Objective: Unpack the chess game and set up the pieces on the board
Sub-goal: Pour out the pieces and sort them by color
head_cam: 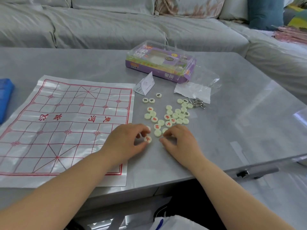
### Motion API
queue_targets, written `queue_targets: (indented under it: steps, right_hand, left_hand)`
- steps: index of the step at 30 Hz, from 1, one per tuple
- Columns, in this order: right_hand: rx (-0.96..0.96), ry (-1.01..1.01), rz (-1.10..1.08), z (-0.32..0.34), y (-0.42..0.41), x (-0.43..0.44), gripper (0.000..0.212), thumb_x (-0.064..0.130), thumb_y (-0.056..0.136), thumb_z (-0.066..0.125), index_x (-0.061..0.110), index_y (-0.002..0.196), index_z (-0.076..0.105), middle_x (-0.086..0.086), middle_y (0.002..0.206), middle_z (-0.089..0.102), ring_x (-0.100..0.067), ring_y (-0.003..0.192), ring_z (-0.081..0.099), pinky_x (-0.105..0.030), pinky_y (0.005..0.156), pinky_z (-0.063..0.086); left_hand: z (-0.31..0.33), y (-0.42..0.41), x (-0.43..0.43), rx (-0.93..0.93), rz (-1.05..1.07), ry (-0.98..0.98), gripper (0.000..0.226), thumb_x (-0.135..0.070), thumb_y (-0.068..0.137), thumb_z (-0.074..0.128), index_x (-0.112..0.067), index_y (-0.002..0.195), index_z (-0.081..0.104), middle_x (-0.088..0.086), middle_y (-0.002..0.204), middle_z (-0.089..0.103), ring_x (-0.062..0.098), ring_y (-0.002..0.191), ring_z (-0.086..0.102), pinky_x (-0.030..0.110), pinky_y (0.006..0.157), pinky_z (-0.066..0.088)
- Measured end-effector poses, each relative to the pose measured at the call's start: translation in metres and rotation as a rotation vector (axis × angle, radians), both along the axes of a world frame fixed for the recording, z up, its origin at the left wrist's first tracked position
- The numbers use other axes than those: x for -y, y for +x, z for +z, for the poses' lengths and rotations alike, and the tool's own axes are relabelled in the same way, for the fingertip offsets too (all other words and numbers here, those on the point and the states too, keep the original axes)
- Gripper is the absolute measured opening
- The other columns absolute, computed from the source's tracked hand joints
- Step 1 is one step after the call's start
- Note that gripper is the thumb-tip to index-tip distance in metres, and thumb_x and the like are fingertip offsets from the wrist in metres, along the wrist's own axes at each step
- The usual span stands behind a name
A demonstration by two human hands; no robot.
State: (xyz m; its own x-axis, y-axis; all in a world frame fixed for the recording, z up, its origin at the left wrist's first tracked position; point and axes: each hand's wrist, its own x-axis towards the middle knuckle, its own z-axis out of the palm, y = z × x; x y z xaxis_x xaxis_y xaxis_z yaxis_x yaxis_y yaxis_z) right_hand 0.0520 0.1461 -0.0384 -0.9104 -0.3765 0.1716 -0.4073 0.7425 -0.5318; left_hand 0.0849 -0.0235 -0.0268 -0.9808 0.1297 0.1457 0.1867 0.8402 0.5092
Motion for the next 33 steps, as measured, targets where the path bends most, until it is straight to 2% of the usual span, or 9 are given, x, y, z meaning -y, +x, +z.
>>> queue_targets:
  steps: [3, 6, 9, 13, 15, 19, 24, 29, 33]
  right_hand:
    - [0.014, -0.021, -0.039, 0.005, -0.01, 0.008, 0.018, 0.02, 0.085, 0.059, 0.007, 0.097, 0.064, -0.008, 0.104, 0.057, -0.022, 0.104, 0.047, -0.015, 0.073, 0.024]
    - [0.037, 0.062, 0.009, 0.009, -0.02, 0.02, 0.022, 0.019, 0.087, 0.056, 0.01, 0.106, 0.063, -0.007, 0.112, 0.058, -0.021, 0.11, 0.045, -0.016, 0.077, 0.024]
    - [0.043, 0.183, 0.016, 0.01, -0.029, 0.029, 0.03, 0.023, 0.088, 0.054, 0.01, 0.116, 0.057, -0.007, 0.12, 0.053, -0.022, 0.116, 0.041, -0.02, 0.088, 0.026]
    - [0.02, 0.241, -0.001, 0.009, -0.032, 0.034, 0.029, 0.02, 0.09, 0.05, 0.01, 0.115, 0.056, -0.008, 0.12, 0.052, -0.024, 0.115, 0.04, -0.02, 0.088, 0.024]
    - [0.047, 0.228, -0.01, 0.009, -0.034, 0.034, 0.028, 0.018, 0.09, 0.048, 0.01, 0.115, 0.056, -0.008, 0.12, 0.052, -0.024, 0.115, 0.04, -0.02, 0.086, 0.024]
    - [0.12, 0.055, -0.062, 0.008, -0.037, 0.033, 0.029, 0.011, 0.086, 0.051, 0.013, 0.113, 0.059, -0.006, 0.118, 0.056, -0.021, 0.114, 0.043, -0.02, 0.087, 0.028]
    - [0.093, -0.175, -0.077, 0.012, -0.024, 0.016, 0.03, 0.001, 0.08, 0.057, 0.013, 0.107, 0.063, 0.005, 0.096, 0.05, -0.01, 0.091, 0.04, -0.012, 0.074, 0.025]
    - [0.106, -0.079, -0.02, 0.0, 0.003, -0.015, 0.031, -0.002, 0.08, 0.056, 0.011, 0.106, 0.063, 0.015, 0.087, 0.044, -0.009, 0.085, 0.04, -0.01, 0.075, 0.027]
    - [0.09, -0.041, 0.012, -0.005, 0.008, -0.024, 0.029, 0.001, 0.081, 0.057, 0.011, 0.108, 0.062, 0.005, 0.099, 0.051, -0.006, 0.089, 0.04, -0.01, 0.08, 0.027]
  left_hand:
    - [-0.008, 0.004, 0.003, 0.006, 0.004, -0.029, 0.031, -0.037, 0.082, 0.06, -0.02, 0.107, 0.063, -0.002, 0.096, 0.066, 0.017, 0.088, 0.054, 0.022, 0.071, 0.035]
    - [-0.01, 0.006, 0.002, 0.002, 0.002, -0.027, 0.034, -0.037, 0.081, 0.06, -0.019, 0.11, 0.062, 0.0, 0.1, 0.066, 0.019, 0.095, 0.054, 0.025, 0.078, 0.036]
    - [-0.008, 0.006, 0.002, 0.004, 0.006, 0.011, 0.037, -0.04, 0.082, 0.057, -0.019, 0.113, 0.061, -0.004, 0.103, 0.064, 0.013, 0.095, 0.052, 0.019, 0.073, 0.031]
    - [-0.003, -0.007, 0.004, -0.036, 0.034, -0.003, 0.036, -0.037, 0.084, 0.047, -0.013, 0.104, 0.066, 0.001, 0.102, 0.065, 0.016, 0.093, 0.053, 0.02, 0.073, 0.029]
    - [0.001, -0.019, 0.003, -0.019, 0.048, -0.06, 0.026, -0.027, 0.091, 0.049, -0.015, 0.109, 0.063, 0.0, 0.11, 0.062, 0.017, 0.102, 0.051, 0.02, 0.076, 0.032]
    - [0.006, -0.04, -0.003, -0.017, 0.049, -0.145, 0.03, -0.026, 0.093, 0.046, -0.018, 0.119, 0.057, -0.002, 0.123, 0.056, 0.015, 0.113, 0.047, 0.024, 0.088, 0.034]
    - [0.004, -0.061, -0.008, -0.009, 0.063, -0.245, 0.032, -0.033, 0.089, 0.05, -0.021, 0.118, 0.057, 0.001, 0.119, 0.057, 0.02, 0.112, 0.047, 0.029, 0.089, 0.033]
    - [0.002, -0.072, -0.018, 0.017, 0.042, -0.329, 0.036, -0.039, 0.087, 0.053, -0.024, 0.119, 0.056, 0.0, 0.119, 0.055, 0.02, 0.112, 0.045, 0.029, 0.087, 0.032]
    - [0.001, -0.075, -0.02, -0.007, 0.066, -0.334, 0.031, -0.038, 0.09, 0.049, -0.025, 0.116, 0.058, -0.001, 0.119, 0.055, 0.019, 0.112, 0.044, 0.03, 0.088, 0.03]
